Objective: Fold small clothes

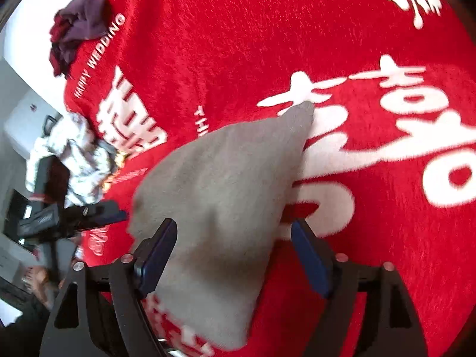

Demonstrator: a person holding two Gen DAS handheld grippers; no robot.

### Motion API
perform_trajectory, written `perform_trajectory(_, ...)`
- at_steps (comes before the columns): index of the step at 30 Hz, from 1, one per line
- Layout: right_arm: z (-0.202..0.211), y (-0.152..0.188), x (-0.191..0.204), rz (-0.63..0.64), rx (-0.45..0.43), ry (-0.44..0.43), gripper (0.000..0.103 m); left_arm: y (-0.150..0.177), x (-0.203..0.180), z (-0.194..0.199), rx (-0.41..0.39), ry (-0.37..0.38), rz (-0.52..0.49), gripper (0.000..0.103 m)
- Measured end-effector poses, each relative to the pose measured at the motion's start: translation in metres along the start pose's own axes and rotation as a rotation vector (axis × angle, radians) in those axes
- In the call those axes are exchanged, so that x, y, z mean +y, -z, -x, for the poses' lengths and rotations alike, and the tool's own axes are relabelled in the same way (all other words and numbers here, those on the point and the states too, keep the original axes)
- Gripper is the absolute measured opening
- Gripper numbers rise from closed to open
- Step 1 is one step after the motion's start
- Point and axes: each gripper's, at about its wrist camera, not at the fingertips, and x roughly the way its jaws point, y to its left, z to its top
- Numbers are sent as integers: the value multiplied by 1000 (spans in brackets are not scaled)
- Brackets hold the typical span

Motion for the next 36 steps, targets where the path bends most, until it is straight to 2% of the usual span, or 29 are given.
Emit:
perform_trajectory(2,-7,12,6,23,26,-3,82,3,12,-15,67,7,36,103)
perform_trajectory(5,-24,31,18,53,74,15,85,21,2,-45,165,12,-16,103)
perform_trajectory(6,-27,36,21,71,69,20,85,27,-7,-58,196,-19,-65,103)
perform_trajectory(7,-29,39,22,79,64,25,85,31,-12,-66,195,-69,-106,103)
perform_trajectory(8,-32,42,22,76,67,33,84,35,-14,-71,192,-83,-120,103)
perform_trajectory(9,-37,45,20,67,91,29,74,37,-13,-75,183,-76,-109,103)
perform_trajectory(10,-39,46,18,66,97,41,57,37,-11,-72,149,-59,-89,102)
perform_trajectory(11,-37,46,14,61,93,40,48,38,-12,-69,144,-38,-84,83)
perform_trajectory(12,-33,44,9,32,94,1,35,38,-14,-66,146,-24,-89,69)
perform_trajectory(13,-27,41,3,-3,93,-42,30,39,-17,-60,151,-6,-93,52)
perform_trajectory(14,-18,38,4,3,79,-66,29,40,-19,-53,144,10,-94,43)
perform_trajectory(16,-5,34,10,48,58,-57,28,46,-29,-41,135,36,-101,40)
perform_trajectory(19,21,31,17,76,26,-51,28,69,-57,-28,129,35,-155,40)
perform_trajectory(21,36,36,12,79,27,-41,28,88,-66,-22,132,45,-172,40)
perform_trajectory(23,34,44,4,80,71,-15,28,101,-56,-29,157,39,-130,44)
perform_trajectory(24,26,51,-2,85,117,23,30,104,-46,-36,180,28,-106,50)
perform_trajectory(26,12,64,-14,63,190,72,36,108,-14,-51,244,20,12,72)
perform_trajectory(27,15,68,-18,58,185,67,38,111,0,-49,255,70,82,72)
perform_trajectory(28,20,69,-19,52,167,67,45,112,12,-40,241,122,148,72)
perform_trajectory(30,34,67,-17,50,119,84,54,108,20,-19,193,103,165,74)
perform_trajectory(32,49,61,-14,63,60,107,63,102,23,2,127,96,166,101)
perform_trajectory(34,57,54,-8,88,29,124,71,87,13,22,48,130,155,102)
perform_trajectory(36,58,49,-3,108,28,119,71,69,-3,28,18,176,129,102)
